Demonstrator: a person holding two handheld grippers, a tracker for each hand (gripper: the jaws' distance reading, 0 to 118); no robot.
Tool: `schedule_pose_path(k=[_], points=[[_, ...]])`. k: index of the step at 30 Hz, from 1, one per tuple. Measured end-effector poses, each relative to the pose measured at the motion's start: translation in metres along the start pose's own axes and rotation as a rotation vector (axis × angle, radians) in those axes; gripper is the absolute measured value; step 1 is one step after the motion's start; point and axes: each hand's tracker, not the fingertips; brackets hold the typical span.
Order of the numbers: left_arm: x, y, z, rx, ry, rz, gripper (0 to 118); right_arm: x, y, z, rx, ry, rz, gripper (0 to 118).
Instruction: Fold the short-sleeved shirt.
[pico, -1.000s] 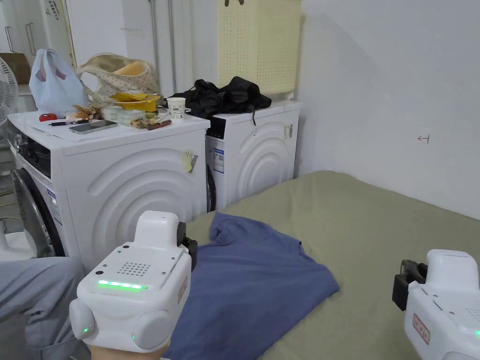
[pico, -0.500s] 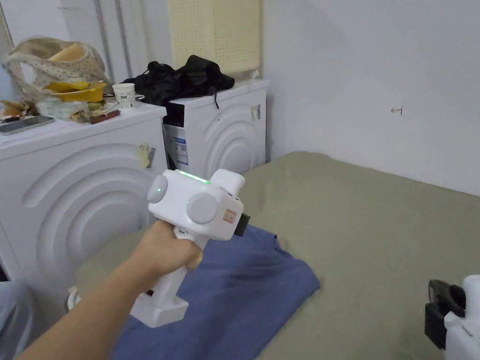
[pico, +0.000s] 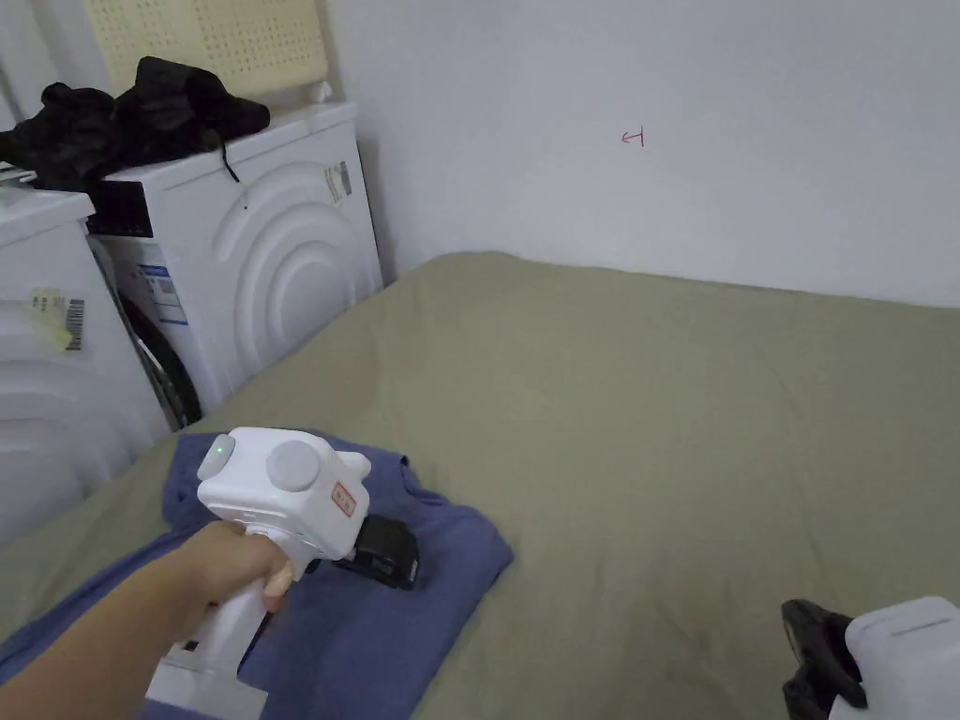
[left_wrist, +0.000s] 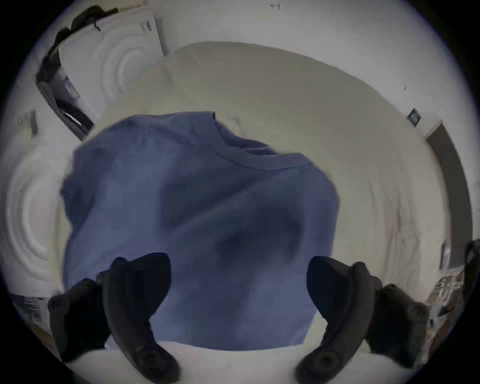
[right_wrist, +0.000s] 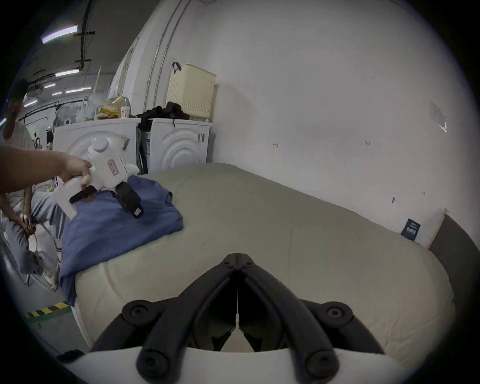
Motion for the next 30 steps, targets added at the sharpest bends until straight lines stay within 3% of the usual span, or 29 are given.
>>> schedule_pose_path(k=[2, 3, 5, 6, 7, 10, 11, 14, 17, 23, 26, 30], points=[[0.006, 0.004, -0.003, -0.036, 0.029, 0.019, 110, 0.003, -0.004, 0.0, -0.006, 0.01, -0.019, 0], [-0.023, 0.017, -0.047, -0.038, 0.037, 0.011, 110, 0.003, -0.007, 0.0, -0.007, 0.008, -0.034, 0], [-0.031, 0.023, -0.068, -0.049, 0.039, 0.007, 108, 0.005, -0.012, 0.001, -0.015, 0.015, -0.049, 0], [-0.035, 0.024, -0.074, -0.065, 0.03, 0.011, 103, 0.006, -0.014, 0.001, -0.023, 0.015, -0.051, 0], [-0.018, 0.009, -0.061, -0.059, 0.038, 0.018, 90, 0.008, -0.016, 0.001, -0.032, 0.011, -0.047, 0], [-0.011, 0.001, -0.04, 0.04, 0.034, 0.005, 2, 0.016, -0.021, 0.004, -0.045, -0.005, -0.047, 0], [0.013, -0.015, -0.011, 0.094, 0.093, -0.003, 2, 0.019, -0.022, 0.005, -0.046, -0.006, -0.053, 0], [0.038, -0.027, 0.026, 0.156, 0.034, 0.019, 2, 0.029, -0.025, 0.01, -0.047, -0.032, -0.06, 0], [0.028, 0.005, 0.046, 0.192, -0.093, 0.114, 2, 0.044, -0.028, 0.017, -0.072, -0.059, -0.104, 0], [0.114, 0.025, 0.079, 0.266, -0.187, -0.082, 2, 0.083, -0.038, 0.049, -0.083, -0.172, -0.152, 0], [0.183, 0.037, 0.094, 0.293, -0.312, -0.163, 2, 0.108, -0.045, 0.069, -0.121, -0.265, -0.146, 0], [0.293, 0.034, 0.099, 0.285, -0.363, -0.358, 2, 0.147, -0.058, 0.103, -0.129, -0.371, -0.208, 0]])
